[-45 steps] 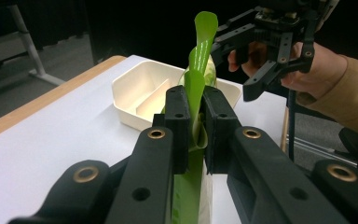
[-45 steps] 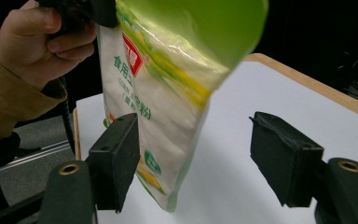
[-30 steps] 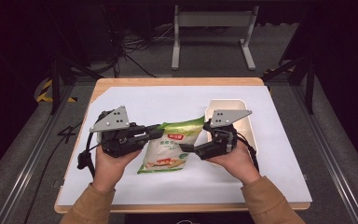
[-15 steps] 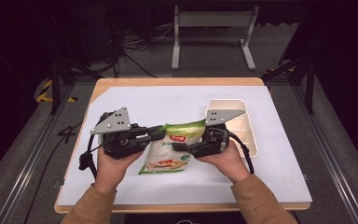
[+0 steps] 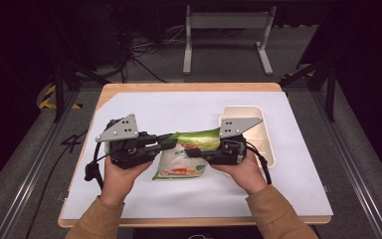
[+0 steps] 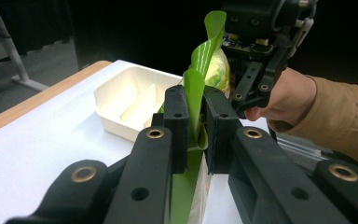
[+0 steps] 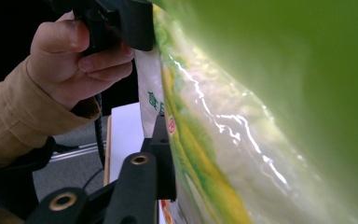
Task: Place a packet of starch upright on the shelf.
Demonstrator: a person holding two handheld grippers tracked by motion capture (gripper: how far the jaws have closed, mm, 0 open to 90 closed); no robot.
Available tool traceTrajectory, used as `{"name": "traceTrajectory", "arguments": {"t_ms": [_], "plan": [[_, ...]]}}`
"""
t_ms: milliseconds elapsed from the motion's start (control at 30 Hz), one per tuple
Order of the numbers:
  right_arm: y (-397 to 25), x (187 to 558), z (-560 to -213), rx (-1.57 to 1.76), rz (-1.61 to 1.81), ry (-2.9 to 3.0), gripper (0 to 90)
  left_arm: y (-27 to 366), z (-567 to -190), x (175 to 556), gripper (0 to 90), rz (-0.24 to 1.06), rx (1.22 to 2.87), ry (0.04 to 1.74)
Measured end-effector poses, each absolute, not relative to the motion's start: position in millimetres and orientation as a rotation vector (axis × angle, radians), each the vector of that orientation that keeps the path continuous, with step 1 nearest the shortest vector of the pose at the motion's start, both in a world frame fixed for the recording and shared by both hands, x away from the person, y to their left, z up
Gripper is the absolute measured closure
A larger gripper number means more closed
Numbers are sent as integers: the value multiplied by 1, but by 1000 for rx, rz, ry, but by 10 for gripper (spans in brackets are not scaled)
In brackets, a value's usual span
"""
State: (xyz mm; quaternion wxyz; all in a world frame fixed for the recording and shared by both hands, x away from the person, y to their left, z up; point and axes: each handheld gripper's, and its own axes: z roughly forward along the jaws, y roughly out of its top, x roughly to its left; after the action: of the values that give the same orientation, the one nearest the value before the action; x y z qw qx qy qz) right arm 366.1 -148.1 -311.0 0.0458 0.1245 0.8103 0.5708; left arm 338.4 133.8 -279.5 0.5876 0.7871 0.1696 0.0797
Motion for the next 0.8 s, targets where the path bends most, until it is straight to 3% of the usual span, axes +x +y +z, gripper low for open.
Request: {"name": "traceTrajectory", "arguments": {"t_ms": [333,567,800], "plan": [[-148,357,-298,329,1634,2458,812,135,-280,338,782,190,1807,387],[-157,356,-285,347,1558,2438,823,147,-281,342,624,156,1736,409],[-180,357,-266,390,1506,2391,823,154,-283,347,536,171,1722,452]]}}
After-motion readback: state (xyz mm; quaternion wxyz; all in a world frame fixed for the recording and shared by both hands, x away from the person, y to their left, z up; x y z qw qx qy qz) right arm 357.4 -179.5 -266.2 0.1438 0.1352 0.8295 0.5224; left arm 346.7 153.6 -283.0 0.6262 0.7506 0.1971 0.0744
